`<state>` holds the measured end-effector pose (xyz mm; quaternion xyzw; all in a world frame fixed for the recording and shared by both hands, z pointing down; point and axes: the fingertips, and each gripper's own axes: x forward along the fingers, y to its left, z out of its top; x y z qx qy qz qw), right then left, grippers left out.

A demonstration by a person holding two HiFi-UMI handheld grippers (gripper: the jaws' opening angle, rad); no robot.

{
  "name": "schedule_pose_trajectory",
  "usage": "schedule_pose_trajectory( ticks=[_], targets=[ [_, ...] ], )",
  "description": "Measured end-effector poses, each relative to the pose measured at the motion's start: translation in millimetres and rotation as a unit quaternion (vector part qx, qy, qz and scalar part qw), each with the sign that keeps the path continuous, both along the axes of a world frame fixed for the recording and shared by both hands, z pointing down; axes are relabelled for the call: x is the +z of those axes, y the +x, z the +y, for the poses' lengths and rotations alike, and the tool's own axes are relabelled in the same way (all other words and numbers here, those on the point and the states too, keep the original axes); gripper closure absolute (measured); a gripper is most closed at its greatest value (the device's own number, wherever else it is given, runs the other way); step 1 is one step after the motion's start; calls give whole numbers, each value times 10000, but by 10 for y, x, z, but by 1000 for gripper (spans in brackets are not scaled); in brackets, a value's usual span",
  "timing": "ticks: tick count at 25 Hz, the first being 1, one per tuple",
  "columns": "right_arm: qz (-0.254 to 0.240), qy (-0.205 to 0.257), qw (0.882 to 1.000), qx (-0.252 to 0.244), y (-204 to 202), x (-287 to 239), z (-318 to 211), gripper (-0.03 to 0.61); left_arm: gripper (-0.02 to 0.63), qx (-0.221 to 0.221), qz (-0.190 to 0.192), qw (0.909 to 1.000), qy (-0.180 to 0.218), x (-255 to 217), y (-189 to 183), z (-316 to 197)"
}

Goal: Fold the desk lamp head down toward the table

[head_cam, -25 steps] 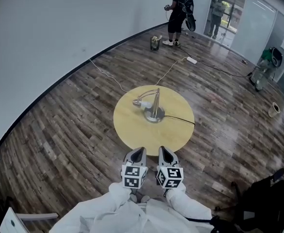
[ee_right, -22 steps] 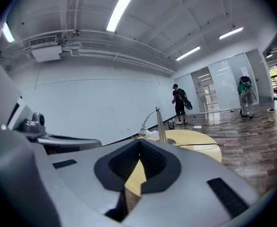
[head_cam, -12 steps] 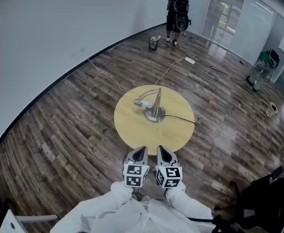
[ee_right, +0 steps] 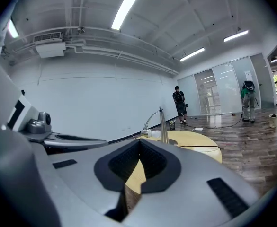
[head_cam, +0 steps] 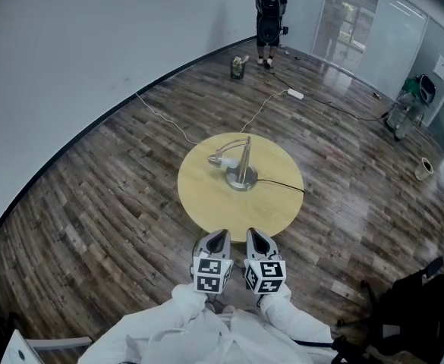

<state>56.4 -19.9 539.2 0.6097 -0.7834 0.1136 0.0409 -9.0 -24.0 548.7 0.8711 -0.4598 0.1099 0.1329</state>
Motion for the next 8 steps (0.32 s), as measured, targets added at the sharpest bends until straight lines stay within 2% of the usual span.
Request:
schedule_pose_trajectory(
  ticks=[8],
  targets=[
    [66,50,10000,-33,-45,-9,53,566,614,0,-1,10000,3,9,-23,58]
  ],
)
